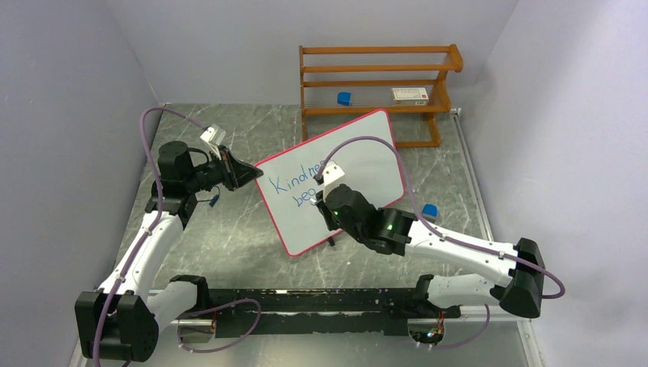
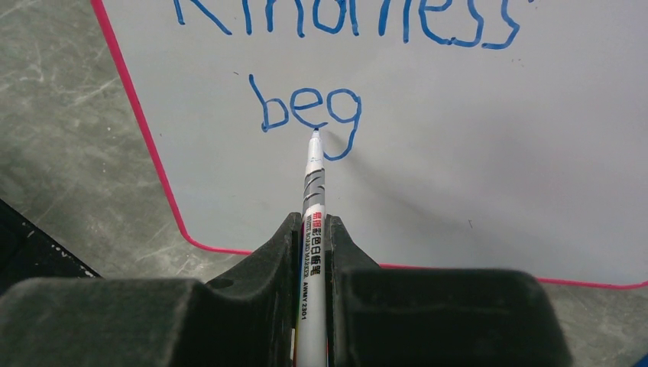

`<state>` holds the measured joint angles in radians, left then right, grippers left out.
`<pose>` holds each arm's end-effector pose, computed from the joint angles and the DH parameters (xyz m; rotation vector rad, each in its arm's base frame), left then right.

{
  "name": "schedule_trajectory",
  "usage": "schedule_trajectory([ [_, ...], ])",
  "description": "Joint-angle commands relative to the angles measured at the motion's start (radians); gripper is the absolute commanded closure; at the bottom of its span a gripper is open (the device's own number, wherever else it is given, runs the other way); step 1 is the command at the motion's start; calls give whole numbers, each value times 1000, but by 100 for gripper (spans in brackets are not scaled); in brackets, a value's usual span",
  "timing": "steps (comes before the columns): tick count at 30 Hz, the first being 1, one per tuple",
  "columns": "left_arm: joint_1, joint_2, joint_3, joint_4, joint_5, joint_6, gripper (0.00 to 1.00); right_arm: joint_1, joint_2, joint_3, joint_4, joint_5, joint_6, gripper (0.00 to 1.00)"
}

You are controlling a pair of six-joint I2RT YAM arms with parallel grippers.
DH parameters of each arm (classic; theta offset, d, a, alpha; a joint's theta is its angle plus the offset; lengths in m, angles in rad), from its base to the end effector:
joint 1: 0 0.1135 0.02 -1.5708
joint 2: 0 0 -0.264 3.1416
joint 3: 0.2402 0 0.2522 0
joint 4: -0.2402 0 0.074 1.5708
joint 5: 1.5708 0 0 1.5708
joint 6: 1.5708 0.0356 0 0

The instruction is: Write a sentence on the whiteboard

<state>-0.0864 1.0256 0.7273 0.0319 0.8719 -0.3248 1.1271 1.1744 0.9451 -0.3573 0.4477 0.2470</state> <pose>0.2251 -0.0469 0.2991 0.4137 1.8275 -1.0803 0.1249 0.2270 0.3011 -0.6615 2.0056 0.3438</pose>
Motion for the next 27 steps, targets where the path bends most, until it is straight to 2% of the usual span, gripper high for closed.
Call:
schedule_trajectory([
  [1, -4, 22, -23, -59, -54, 71, 95, -3, -38, -11, 6, 30, 1, 100],
  [14, -4, 19, -22, -63, -54, 72, 95, -22, -46, -14, 17, 108, 10, 100],
  [27, -4, 25, -22, -61, -52, 71, 95, -43, -14, -15, 55, 70, 3, 100],
])
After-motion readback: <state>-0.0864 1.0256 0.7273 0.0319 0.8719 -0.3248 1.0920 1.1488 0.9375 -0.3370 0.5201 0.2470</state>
